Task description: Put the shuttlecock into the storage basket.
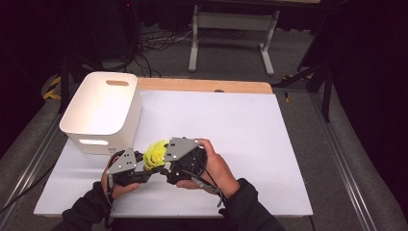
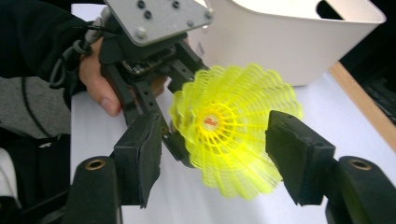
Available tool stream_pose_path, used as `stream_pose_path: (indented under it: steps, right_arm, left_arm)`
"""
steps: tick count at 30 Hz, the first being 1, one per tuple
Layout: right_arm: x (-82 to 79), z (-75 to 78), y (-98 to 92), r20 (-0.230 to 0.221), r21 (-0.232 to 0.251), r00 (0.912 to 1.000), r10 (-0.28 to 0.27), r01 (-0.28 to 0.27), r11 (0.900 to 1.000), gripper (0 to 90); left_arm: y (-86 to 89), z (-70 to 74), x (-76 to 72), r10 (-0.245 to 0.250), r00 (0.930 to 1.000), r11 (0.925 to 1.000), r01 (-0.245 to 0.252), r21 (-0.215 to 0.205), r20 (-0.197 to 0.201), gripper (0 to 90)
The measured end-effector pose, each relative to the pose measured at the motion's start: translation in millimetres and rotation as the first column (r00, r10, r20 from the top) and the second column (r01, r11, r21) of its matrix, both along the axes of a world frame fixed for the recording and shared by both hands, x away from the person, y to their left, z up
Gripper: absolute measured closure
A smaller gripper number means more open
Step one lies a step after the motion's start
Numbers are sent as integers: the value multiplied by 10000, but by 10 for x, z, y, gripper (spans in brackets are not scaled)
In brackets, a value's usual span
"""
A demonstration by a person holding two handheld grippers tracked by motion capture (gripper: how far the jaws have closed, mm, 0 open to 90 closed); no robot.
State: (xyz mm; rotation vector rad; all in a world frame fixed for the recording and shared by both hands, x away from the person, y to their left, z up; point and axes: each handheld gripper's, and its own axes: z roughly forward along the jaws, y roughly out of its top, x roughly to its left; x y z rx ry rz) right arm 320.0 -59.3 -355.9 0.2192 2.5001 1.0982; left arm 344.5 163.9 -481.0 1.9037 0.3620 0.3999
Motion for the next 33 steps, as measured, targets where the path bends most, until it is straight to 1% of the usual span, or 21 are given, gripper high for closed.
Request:
stream_pose_path:
  steps: [3, 4, 5, 7, 9, 10, 12, 14, 15, 18, 22, 26, 27, 29, 31, 33]
  right_arm:
    - [-12, 11, -69, 62, 241, 9999, -90, 88, 9997, 342]
    - [-19, 15, -98, 184, 319, 9997, -147, 141, 9994, 342]
    - [-23, 17, -116, 215, 380, 9996, -204, 195, 9991, 340]
    - [-35, 26, -168, 383, 640, 9990, -245, 221, 9977, 329]
    - [-49, 38, -227, 526, 889, 9981, -312, 265, 9957, 306]
    - [-60, 44, -260, 668, 1053, 9972, -330, 258, 9941, 293]
    - [-77, 51, -311, 836, 1271, 9959, -332, 224, 9916, 285]
    - [-89, 50, -379, 897, 1416, 9950, -445, 314, 9894, 272]
    - [-87, 42, -414, 906, 1496, 9943, -562, 421, 9878, 256]
    - [-71, 6, -516, 893, 1641, 9927, -817, 662, 9842, 254]
    - [-38, -76, -678, 843, 1849, 9882, -1280, 1107, 9765, 245]
    - [-9, -139, -794, 496, 2034, 9875, -1497, 1368, 9695, 233]
    - [-10, -149, -820, 475, 2039, 9864, -1573, 1446, 9683, 231]
    - [-14, -164, -853, 541, 1964, 9851, -1630, 1496, 9690, 227]
    - [-11, -194, -905, 558, 2004, 9813, -1839, 1695, 9649, 218]
    - [-4, -219, -944, 503, 1983, 9794, -1957, 1822, 9631, 213]
  left_arm:
    - [1, 0, 0, -26, 10000, 10000, 26, 3, -8, 561]
    - [1, -1, 0, -39, 10000, 10000, 39, 1, -7, 561]
    - [2, 1, -2, -26, 10000, 10000, 26, 6, 10, 560]
    - [8, 3, -1, -14, 10000, 10000, 14, 11, 13, 560]
    - [15, 5, 1, -12, 10000, 10000, 12, 20, -2, 560]
    - [13, 3, -1, -4, 10000, 10000, 4, 6, -27, 560]
    - [17, 4, -1, 15, 10000, 10000, -15, 18, -24, 560]
    - [22, 5, -2, 31, 10000, 10000, -31, 42, 8, 560]
    - [29, 8, 0, 47, 10000, 10000, -47, 49, 41, 559]
    - [34, 7, -2, 73, 10000, 10000, -73, -12, -53, 558]
    - [43, 14, -3, 66, 10000, 10000, -66, 35, 20, 557]
    - [50, 18, -12, 94, 10000, 9999, -95, 39, 31, 557]
    - [53, 20, -15, 64, 10000, 10000, -64, 15, 12, 558]
    - [63, 26, -31, 102, 9999, 9999, -102, -24, 58, 557]
    - [76, 32, -39, 114, 9999, 9999, -113, -41, 88, 558]
    - [90, 39, -39, 97, 9999, 10000, -97, 13, 127, 558]
